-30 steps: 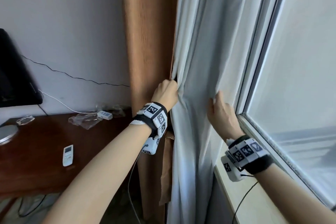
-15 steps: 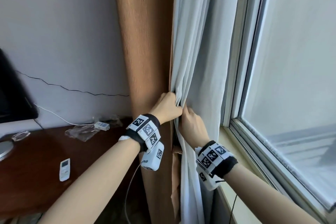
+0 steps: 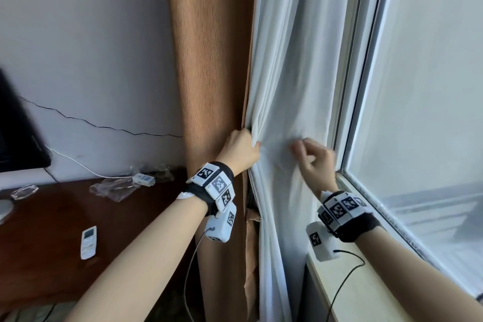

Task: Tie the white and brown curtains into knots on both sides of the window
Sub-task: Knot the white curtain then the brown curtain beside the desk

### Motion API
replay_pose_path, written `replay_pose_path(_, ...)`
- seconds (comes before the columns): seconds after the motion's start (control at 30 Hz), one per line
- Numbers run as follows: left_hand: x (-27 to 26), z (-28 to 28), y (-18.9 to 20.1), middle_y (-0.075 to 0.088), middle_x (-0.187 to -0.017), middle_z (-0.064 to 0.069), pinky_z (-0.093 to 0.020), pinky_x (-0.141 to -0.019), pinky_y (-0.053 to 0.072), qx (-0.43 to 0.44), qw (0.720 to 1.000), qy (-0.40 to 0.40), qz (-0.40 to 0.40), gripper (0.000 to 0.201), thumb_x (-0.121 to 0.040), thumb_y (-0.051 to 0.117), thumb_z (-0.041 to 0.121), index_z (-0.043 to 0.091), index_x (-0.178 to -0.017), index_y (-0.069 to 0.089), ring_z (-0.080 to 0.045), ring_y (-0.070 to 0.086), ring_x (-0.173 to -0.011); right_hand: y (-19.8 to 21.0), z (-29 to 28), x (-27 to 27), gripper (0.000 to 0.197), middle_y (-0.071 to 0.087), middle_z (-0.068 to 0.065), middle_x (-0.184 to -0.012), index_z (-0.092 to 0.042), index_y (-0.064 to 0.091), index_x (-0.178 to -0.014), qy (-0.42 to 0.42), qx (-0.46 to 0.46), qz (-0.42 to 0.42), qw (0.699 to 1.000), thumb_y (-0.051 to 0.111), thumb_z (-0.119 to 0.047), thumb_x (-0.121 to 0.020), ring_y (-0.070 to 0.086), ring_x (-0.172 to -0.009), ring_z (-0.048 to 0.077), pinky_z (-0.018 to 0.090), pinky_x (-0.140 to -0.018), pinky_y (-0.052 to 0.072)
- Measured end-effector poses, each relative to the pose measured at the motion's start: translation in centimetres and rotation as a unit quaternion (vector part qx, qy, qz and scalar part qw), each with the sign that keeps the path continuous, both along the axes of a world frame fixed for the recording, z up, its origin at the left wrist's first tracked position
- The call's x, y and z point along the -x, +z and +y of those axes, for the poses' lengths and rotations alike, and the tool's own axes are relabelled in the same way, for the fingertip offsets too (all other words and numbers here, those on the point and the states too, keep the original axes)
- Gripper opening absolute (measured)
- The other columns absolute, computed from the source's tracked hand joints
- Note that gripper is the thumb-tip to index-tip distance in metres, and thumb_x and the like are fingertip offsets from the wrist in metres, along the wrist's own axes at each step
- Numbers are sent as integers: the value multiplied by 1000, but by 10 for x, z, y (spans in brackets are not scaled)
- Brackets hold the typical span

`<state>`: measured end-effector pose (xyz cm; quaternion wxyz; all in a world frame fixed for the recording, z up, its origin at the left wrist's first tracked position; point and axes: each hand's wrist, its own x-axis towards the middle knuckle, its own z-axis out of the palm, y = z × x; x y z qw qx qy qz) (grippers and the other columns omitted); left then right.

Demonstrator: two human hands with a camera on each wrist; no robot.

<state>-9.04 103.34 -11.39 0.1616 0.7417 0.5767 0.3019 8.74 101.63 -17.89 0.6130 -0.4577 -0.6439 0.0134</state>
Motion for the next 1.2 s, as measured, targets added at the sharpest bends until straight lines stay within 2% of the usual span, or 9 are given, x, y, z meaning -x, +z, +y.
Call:
replay_pose_path(0.07,4,1,0,52,-126,-27,-36,-96,43,-6,1000,3,-1,40,-95,53,24,-5,-123,53,-42,52,-117,7,13,-13,19,59,-5,-104,-24,62,-109,-71,-3,87,994,64,-27,-90,58,-92,8,28,-82,49)
replay_pose_path(0.17,11,4,0,51,-127,-27,-37,-95,42,3,1000,9,-2,41,-96,52,25,-7,-121,52,-42,50,-118,16,40,-23,85,31,-8,-149,-36,24,-146,54,198,163,965,72,-53,-78,37,-131,7,32,-109,32)
replay_pose_path(0.33,18,5,4,52,-126,-28,-38,-95,43,5,1000,13,-2,40,-95,53,24,-7,-121,52,-43,51,-117,14,75,-14,90,67,1,-121,-20,43,-140,225,328,239,886,77,-60,-66,67,-105,20,40,-91,53)
replay_pose_path(0.5,20,6,7,53,-125,-28,-37,-93,43,6,1000,10,-4,36,-96,51,21,-7,-119,53,-43,51,-117,8,91,-1,51,71,6,-109,-8,61,-121,116,265,250,924,71,-40,-83,68,-99,21,35,-85,54)
replay_pose_path(0.77,24,11,5,52,-125,-28,-39,-93,45,5,1000,16,-6,36,-95,52,21,-7,-117,53,-43,52,-116,15,61,-9,44,61,16,-75,5,58,-75,-52,217,80,971,54,-34,-95,59,-74,32,37,-64,47)
replay_pose_path(0.9,16,14,2,50,-125,-27,-40,-95,42,2,1000,31,-2,35,-96,51,23,-5,-118,52,-43,49,-117,19,18,-4,51,40,3,-46,-13,33,-54,-112,171,-44,978,47,-31,-99,43,-50,29,33,-50,28)
replay_pose_path(1.1,3,14,1,57,-116,-25,-39,-89,49,-10,999,38,2,28,-91,54,15,-4,-112,56,-41,56,-108,18,-25,25,28,35,6,-43,-11,35,-72,-125,92,-236,959,51,-19,-94,47,-40,36,30,-44,29)
replay_pose_path(1.17,2,14,1,61,-108,-23,-42,-86,53,3,999,32,-8,27,-85,56,14,-3,-106,60,-40,60,-101,14,-26,37,7,28,0,-47,-7,43,-92,-138,157,-306,929,49,-7,-89,48,-44,34,29,-42,23)
replay_pose_path(1.2,1,14,2,62,-106,-21,-43,-84,55,11,999,30,-11,28,-83,58,16,-2,-104,60,-38,61,-99,10,-25,44,26,29,0,-49,-2,43,-112,-150,194,-324,914,47,0,-86,46,-47,32,30,-41,19)
